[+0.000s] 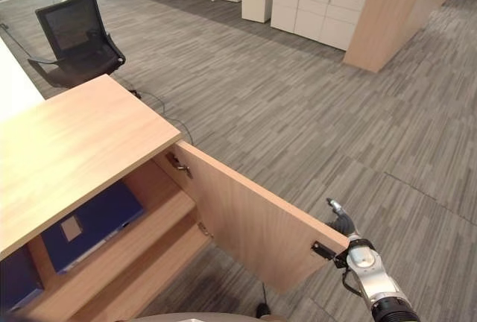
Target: Put the empty folder in the office cabinet
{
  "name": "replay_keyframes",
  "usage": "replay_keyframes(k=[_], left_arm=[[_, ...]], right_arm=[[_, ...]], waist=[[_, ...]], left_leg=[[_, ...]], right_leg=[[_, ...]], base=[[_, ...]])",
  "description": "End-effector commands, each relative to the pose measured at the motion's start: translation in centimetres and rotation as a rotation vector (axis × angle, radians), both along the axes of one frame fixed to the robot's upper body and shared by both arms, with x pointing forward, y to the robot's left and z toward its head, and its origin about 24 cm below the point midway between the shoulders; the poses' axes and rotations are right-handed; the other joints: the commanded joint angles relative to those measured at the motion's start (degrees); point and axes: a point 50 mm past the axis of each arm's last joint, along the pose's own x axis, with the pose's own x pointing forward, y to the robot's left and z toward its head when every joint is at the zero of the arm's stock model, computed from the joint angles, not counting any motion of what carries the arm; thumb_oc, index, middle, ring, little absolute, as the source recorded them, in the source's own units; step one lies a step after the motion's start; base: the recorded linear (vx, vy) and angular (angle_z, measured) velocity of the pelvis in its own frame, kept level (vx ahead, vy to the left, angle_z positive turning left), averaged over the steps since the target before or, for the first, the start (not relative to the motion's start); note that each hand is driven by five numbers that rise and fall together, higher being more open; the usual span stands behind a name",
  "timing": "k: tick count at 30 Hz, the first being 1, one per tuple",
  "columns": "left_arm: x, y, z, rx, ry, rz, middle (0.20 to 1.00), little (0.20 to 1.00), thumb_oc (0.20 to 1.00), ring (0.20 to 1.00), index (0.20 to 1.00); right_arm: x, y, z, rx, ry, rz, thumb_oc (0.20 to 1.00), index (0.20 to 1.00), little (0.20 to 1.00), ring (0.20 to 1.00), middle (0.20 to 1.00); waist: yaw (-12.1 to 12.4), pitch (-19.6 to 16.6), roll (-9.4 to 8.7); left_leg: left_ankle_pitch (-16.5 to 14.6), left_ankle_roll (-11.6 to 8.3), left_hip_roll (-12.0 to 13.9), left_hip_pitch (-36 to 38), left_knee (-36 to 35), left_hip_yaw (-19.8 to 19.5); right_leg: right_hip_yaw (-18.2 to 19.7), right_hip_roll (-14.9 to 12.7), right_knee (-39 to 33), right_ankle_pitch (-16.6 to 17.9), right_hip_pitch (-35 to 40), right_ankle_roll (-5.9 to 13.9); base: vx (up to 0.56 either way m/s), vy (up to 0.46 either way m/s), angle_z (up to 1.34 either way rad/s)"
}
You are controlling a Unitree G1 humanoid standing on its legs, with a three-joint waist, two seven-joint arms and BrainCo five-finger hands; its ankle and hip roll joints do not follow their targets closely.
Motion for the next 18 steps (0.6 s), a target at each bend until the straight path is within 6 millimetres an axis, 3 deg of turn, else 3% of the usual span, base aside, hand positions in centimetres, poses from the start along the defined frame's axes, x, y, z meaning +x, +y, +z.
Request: replay_keyframes(k=[1,5,9,18], left_arm=[[-0.1,1.4,0.4,0.047,0.023,-0.022,1.0,1.0,1.0,1.0,1.0],[0.6,1.1,0.4,0.035,0.0,-0.038,1.0,1.0,1.0,1.0,1.0],[1.1,1.0,0.4,0.032,-0.019,-0.048,1.0,1.0,1.0,1.0,1.0],[0.7,1.1,0.4,0.042,-0.015,-0.054,1.0,1.0,1.0,1.0,1.0]], right_arm=[[1.6,4.4,1.0,0.085,-0.101,0.166,1.0,1.0,1.0,1.0,1.0],[2.3,7.6,2.3,0.179,-0.132,0.332,1.0,1.0,1.0,1.0,1.0],[2.5,9.5,2.5,0.225,-0.131,0.409,1.0,1.0,1.0,1.0,1.0],[2.2,11.4,1.5,0.242,-0.084,0.466,1.0,1.0,1.0,1.0,1.0]], waist=[[1.06,-0.61,-4.29],[1.45,-0.35,-4.6],[2.03,0.03,-4.93],[3.71,0.85,-5.25]], left_leg=[[-1.92,0.45,-0.66,0.35,0.18,1.01],[-2.16,0.81,-1.37,0.36,0.18,1.0],[-2.2,1.07,-1.76,0.08,0.18,0.69],[-2.03,1.79,-3.46,-1.63,0.18,-1.63]], right_leg=[[-1.55,-3.52,0.38,-1.83,-1.84,5.12],[-1.18,-4.01,0.38,-1.25,-2.22,5.53],[-1.46,-4.61,0.38,-0.82,-2.44,5.82],[-3.31,-6.31,0.38,0.07,-2.89,6.46]], base=[[-0.02,0.044,-0.02],[-0.01,0.037,-0.04],[-0.02,0.028,0.01],[-0.03,0.044,0.09]])
